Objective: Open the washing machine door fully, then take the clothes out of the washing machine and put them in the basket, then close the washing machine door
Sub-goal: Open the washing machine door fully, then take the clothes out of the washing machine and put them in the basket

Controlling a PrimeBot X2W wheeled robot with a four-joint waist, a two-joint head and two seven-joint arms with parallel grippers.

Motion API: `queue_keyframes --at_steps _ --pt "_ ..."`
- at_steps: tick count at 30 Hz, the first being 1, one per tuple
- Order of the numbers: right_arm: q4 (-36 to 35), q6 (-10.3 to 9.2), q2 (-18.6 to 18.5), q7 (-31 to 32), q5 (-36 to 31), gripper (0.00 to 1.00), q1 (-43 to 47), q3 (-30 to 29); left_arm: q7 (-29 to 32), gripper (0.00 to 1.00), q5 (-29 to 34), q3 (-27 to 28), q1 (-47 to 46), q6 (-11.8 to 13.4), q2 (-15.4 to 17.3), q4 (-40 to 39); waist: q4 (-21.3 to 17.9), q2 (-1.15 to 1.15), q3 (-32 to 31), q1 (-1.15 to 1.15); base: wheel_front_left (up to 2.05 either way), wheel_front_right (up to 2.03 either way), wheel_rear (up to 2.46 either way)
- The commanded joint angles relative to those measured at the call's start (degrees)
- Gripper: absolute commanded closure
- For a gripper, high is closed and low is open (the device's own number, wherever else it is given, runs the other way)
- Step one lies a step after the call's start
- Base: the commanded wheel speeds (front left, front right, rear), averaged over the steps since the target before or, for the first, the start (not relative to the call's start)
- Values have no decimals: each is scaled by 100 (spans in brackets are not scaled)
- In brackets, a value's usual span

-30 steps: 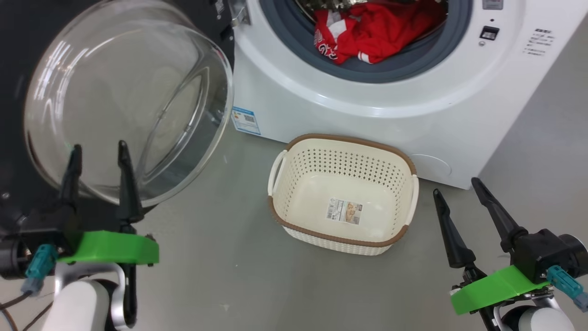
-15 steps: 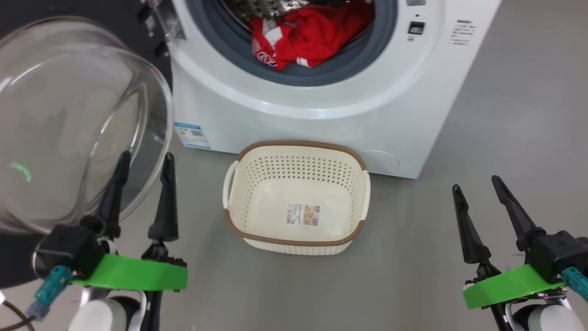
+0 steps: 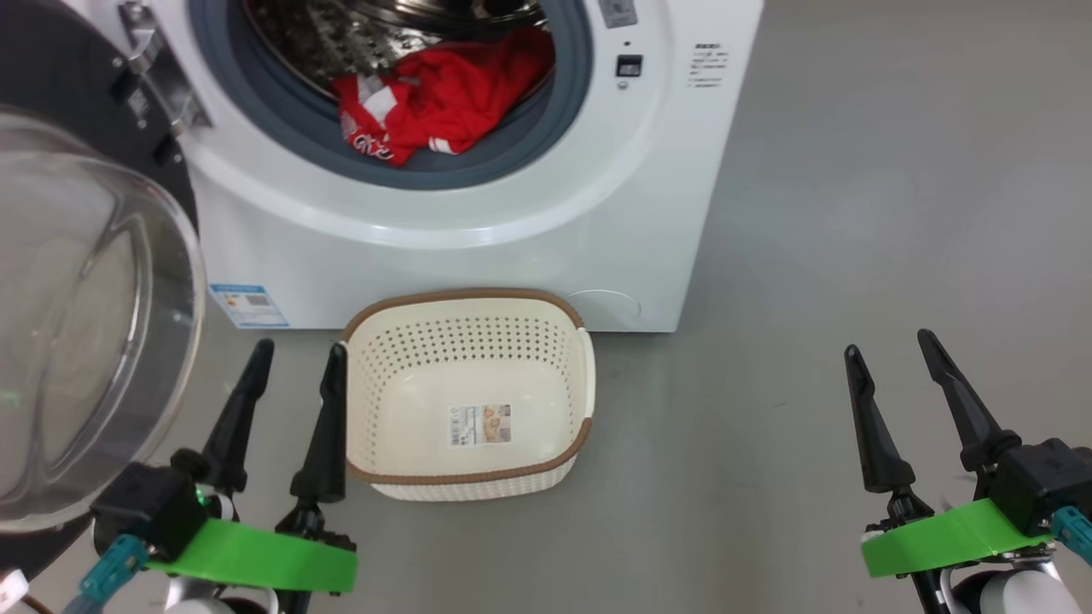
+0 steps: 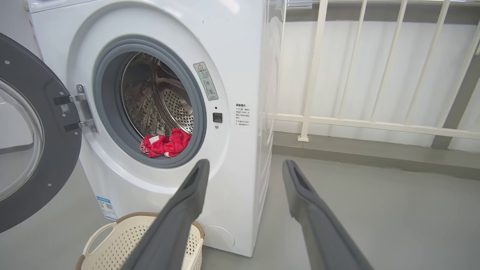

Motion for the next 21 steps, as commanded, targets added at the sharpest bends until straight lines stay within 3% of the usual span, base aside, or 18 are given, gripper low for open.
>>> queue_keyframes --at_steps 1,21 --pt "-110 35 -4 -84 32 0 -41 82 -42 0 -65 216 29 -56 119 -54 -253 0 -136 0 0 0 0" --pt "-204 35 -4 -218 -15 0 507 82 -193 0 66 266 950 -77 207 -109 -746 0 -639 0 0 0 0"
